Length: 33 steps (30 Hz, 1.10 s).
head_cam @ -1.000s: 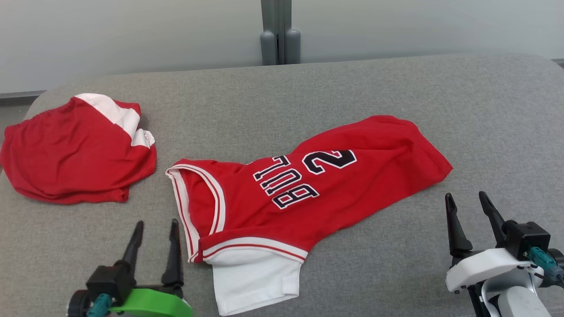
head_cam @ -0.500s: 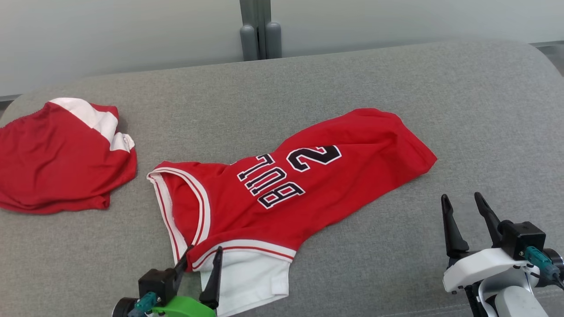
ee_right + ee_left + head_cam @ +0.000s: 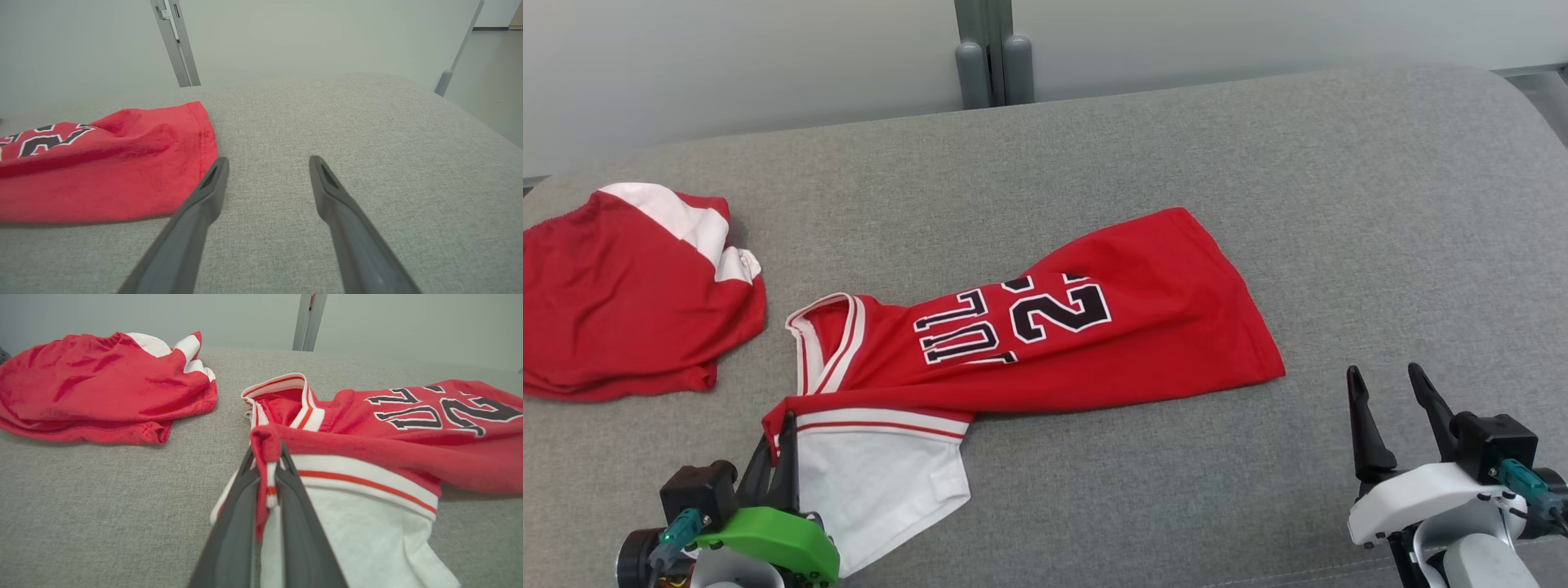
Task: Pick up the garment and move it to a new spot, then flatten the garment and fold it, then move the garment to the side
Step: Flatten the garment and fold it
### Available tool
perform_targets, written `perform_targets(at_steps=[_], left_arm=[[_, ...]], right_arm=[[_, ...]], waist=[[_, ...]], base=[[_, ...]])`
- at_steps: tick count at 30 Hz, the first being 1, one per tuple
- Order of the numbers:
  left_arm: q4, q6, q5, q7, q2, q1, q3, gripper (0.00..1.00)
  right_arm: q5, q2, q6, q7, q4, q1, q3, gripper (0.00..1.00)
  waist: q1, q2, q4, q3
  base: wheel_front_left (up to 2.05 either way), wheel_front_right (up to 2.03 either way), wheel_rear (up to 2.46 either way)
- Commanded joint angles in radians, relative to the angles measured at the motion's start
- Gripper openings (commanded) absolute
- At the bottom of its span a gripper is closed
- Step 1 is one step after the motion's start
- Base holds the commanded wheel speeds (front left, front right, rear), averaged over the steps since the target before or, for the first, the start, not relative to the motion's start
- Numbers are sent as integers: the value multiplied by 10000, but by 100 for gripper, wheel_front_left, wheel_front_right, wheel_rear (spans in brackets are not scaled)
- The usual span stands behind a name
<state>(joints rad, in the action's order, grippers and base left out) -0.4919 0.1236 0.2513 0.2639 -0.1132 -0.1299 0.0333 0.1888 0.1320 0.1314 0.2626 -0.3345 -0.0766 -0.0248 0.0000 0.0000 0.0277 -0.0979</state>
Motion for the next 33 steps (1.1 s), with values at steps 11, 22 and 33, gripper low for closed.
perform_targets(at_steps=[11, 22, 33], left_arm=[[1603, 57, -375, 7, 477, 380, -515, 100], [3187, 75, -523, 7, 618, 751, -734, 100], [3451, -29, -215, 7, 622, 761, -335, 100]], right_arm=[[-45, 135, -13, 30, -654, -488, 321, 100], [215, 555, -13, -86, -2643, -1551, 1227, 100], [663, 864, -13, -41, -4394, -2517, 1957, 0]], waist=[[0, 0, -498, 10], [0, 0, -1215, -93], [0, 0, -1681, -377]], base=[[0, 0, 0], [0, 0, 0], [0, 0, 0]])
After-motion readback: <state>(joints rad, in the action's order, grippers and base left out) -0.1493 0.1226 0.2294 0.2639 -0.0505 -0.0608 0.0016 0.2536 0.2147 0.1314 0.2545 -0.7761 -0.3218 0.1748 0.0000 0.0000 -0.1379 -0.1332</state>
